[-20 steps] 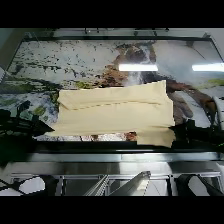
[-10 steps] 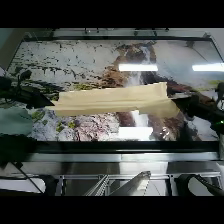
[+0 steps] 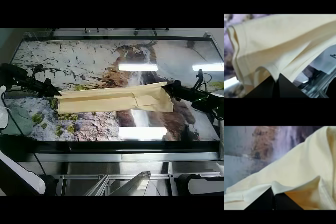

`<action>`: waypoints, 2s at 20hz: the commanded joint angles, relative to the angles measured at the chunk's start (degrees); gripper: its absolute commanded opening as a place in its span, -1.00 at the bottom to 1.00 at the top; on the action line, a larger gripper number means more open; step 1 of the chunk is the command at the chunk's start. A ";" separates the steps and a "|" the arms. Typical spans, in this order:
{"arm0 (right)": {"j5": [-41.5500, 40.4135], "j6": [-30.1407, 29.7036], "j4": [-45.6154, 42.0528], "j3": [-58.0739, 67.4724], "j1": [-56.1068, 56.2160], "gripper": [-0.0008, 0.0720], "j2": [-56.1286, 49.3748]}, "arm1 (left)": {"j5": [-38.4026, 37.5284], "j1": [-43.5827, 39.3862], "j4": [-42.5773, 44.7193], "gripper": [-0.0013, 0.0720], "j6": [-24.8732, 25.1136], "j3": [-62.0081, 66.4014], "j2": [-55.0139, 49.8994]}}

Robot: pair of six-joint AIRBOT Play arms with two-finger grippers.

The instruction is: Fold the shirts.

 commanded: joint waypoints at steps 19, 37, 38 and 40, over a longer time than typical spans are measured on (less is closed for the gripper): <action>10.95 15.13 -27.45 8.52 -12.94 0.93 -6.86 | 8.66 3.23 -7.61 -0.90 -7.93 6.36 3.26; 23.30 25.83 -32.52 15.89 0.90 -0.92 -11.72 | -14.60 -28.68 2.29 -0.90 -7.98 -4.55 3.34; 25.38 28.22 -38.27 15.89 0.26 -0.92 -10.75 | -17.81 -31.56 3.21 -0.91 -7.98 -6.21 3.34; 26.64 31.21 -45.92 15.89 -0.48 -0.92 -8.52 | -25.49 -36.37 3.17 -0.91 -7.98 -8.00 3.34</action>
